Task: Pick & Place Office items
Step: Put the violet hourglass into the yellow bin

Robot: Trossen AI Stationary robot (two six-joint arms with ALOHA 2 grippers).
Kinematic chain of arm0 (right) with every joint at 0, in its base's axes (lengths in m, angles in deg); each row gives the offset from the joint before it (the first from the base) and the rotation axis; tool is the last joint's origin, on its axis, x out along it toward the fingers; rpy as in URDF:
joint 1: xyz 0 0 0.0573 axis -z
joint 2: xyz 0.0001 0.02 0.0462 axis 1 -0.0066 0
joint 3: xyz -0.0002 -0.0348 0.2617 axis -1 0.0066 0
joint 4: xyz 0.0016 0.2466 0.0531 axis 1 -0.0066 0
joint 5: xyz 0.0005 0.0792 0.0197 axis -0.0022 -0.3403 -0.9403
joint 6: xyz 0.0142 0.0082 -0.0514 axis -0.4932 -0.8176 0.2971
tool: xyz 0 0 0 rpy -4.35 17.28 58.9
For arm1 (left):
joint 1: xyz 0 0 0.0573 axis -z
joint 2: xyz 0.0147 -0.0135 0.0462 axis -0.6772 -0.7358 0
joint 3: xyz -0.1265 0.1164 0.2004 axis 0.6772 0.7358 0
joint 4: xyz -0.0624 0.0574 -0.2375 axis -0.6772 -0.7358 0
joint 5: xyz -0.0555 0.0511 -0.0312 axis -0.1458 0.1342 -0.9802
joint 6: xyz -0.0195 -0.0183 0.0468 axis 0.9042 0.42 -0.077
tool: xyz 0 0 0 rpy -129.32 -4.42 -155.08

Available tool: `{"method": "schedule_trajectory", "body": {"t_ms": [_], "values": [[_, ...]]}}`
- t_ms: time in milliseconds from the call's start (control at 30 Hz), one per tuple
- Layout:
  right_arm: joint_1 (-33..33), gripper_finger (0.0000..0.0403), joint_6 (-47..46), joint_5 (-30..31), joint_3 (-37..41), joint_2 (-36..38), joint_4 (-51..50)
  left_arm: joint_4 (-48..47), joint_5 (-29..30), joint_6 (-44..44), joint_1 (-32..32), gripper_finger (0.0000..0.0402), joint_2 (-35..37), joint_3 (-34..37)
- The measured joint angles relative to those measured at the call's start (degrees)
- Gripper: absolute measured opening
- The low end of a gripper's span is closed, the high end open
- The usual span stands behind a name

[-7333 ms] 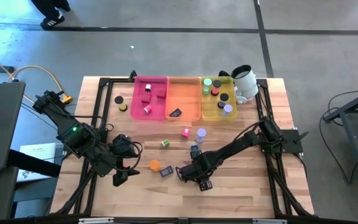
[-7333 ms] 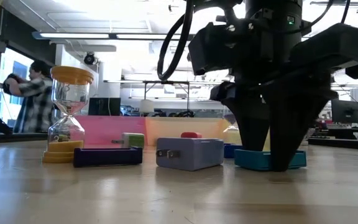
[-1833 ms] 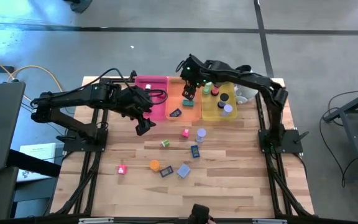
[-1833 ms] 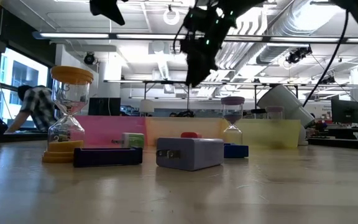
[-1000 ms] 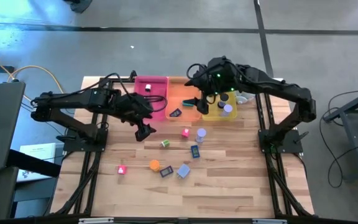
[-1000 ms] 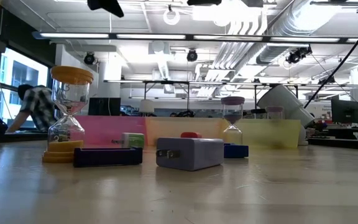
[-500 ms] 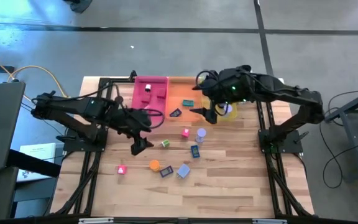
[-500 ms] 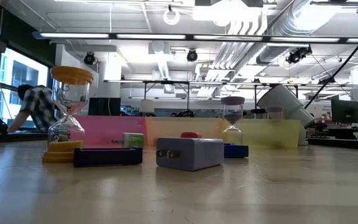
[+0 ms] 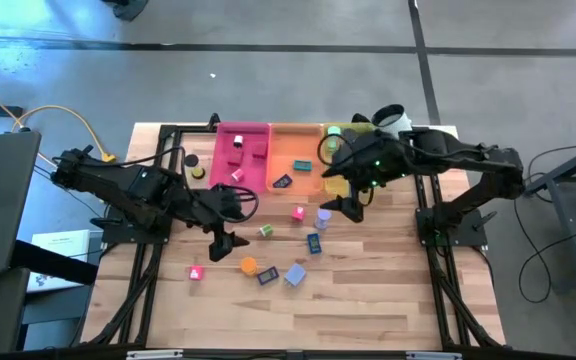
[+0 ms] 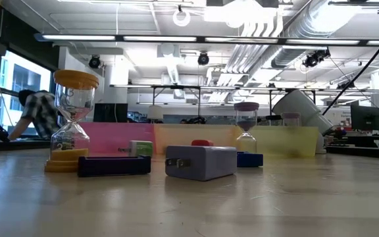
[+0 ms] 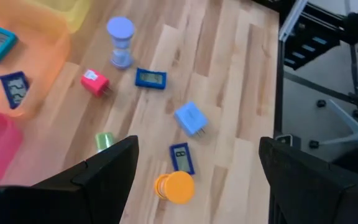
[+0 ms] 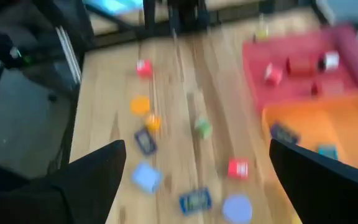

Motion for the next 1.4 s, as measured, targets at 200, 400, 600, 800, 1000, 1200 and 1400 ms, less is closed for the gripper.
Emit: {"method": "schedule_trajectory", "body": {"t_ms": [200,400,600,800,1000,1200,1400], "values": [[-0.9,0.0385,-6.2,3.8,0.0,-1.0,-9.0,0.2,1.7,0.0,0.0,0.0325,0.0,0.0],[-2.4,0.0385,-8.6,6.8,0.0,-2.8,-10.7,0.2,2.7,0.0,0.0,0.0325,-0.4,0.0],[-3.3,0.0385,-17.0,12.5,0.0,-6.0,-13.5,-0.5,2.5,-1.8,0.0,0.0325,-2.3,0.0],[-3.9,0.0385,-21.4,15.4,0.0,-9.0,-19.6,-0.6,0.9,-1.9,0.5,0.0325,-5.3,0.0],[-4.8,0.0385,-18.4,16.1,0.2,-12.1,-21.2,-0.7,0.5,-1.7,1.7,0.0325,-7.1,0.0],[-4.2,0.0385,-16.5,16.1,4.6,-13.6,-19.1,-0.7,0.5,-1.7,2.9,0.0324,-7.2,0.0],[-2.2,0.0385,-15.1,15.7,12.8,-13.6,-16.6,-0.7,0.5,-1.6,3.7,0.0324,-7.1,0.0]]}}
